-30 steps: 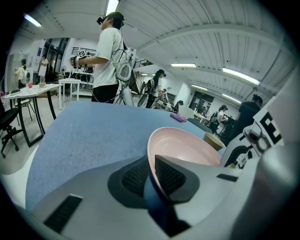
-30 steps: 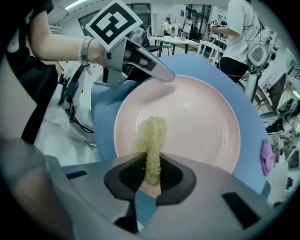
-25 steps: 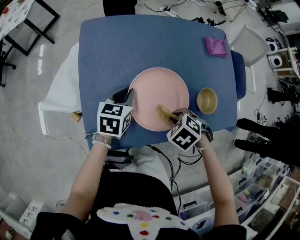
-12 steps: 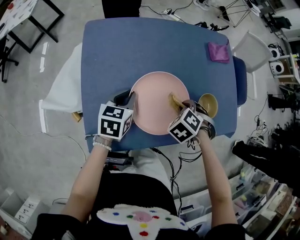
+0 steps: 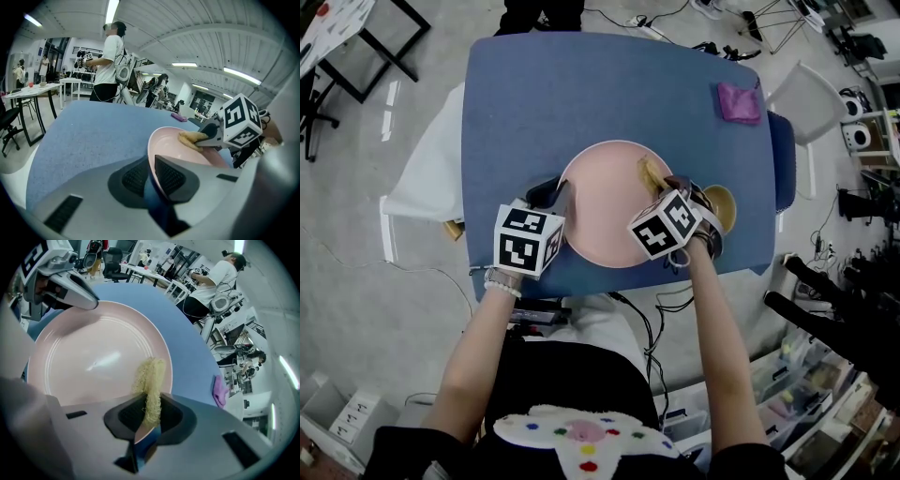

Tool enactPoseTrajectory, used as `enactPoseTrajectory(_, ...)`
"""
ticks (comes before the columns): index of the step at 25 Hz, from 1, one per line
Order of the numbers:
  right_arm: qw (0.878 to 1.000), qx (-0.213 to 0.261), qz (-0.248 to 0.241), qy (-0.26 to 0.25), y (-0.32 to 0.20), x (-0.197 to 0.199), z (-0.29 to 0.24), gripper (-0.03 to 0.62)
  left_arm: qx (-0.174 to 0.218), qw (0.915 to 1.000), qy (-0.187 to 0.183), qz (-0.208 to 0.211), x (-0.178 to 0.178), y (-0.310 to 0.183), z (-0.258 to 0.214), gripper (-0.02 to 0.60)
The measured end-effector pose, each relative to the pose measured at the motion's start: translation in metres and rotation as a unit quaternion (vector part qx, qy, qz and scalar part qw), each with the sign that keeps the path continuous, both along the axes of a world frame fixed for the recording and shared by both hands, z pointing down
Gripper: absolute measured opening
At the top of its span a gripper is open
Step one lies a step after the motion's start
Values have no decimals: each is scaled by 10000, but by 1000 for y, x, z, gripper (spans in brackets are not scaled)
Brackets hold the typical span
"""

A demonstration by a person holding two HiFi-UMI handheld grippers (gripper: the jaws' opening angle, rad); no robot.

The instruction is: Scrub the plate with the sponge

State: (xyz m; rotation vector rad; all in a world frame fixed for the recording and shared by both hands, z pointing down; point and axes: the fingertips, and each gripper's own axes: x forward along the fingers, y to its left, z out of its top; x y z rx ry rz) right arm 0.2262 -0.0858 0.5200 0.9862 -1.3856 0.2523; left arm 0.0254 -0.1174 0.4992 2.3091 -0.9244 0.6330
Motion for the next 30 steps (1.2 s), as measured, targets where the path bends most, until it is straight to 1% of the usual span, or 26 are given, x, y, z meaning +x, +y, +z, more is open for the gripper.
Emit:
enactPoseTrajectory(6, 9998, 172, -10, -52, -5, -3, 0, 58, 26, 10000, -68, 54, -1, 1, 0, 55)
enactPoseTrajectory(9, 9993, 315, 12, -198, -5, -4, -2, 58, 90, 9995, -220, 205, 0, 1, 0, 62)
enactPoseTrajectory(11, 9981, 475, 118, -382, -3, -5, -5, 58, 169, 9990, -312, 287, 0, 2, -2, 67)
enactPoseTrajectory(14, 9916, 845, 449, -866, -2, -9, -17, 58, 228, 9989, -291, 304, -2, 6, -8, 71)
enactPoseTrajectory(16, 9820, 1166, 726, -1296, -1, -13, -28, 58, 296, 9986, -276, 332, -3, 8, -15, 74)
enactPoseTrajectory(18, 9689, 1489, 985, -1715, 2, -17, -42, 58, 408, 9981, -267, 371, -4, 9, -24, 75)
enactPoseTrajectory(20, 9554, 1788, 1179, -2032, 6, -20, -58, 57, 541, 9975, -231, 404, -5, 9, -36, 74)
enactPoseTrajectory(25, 9232, 2463, 1412, -2590, 18, -29, -92, 57, 940, 9943, -202, 465, -9, 7, -66, 69)
enactPoseTrajectory(28, 9063, 2688, 1535, -2878, 29, -36, -107, 57, 1087, 9919, -304, 577, -11, 8, -76, 67)
enactPoseTrajectory(30, 8986, 2779, 1596, -2997, 38, -40, -115, 57, 1111, 9908, -413, 651, -11, 9, -76, 71)
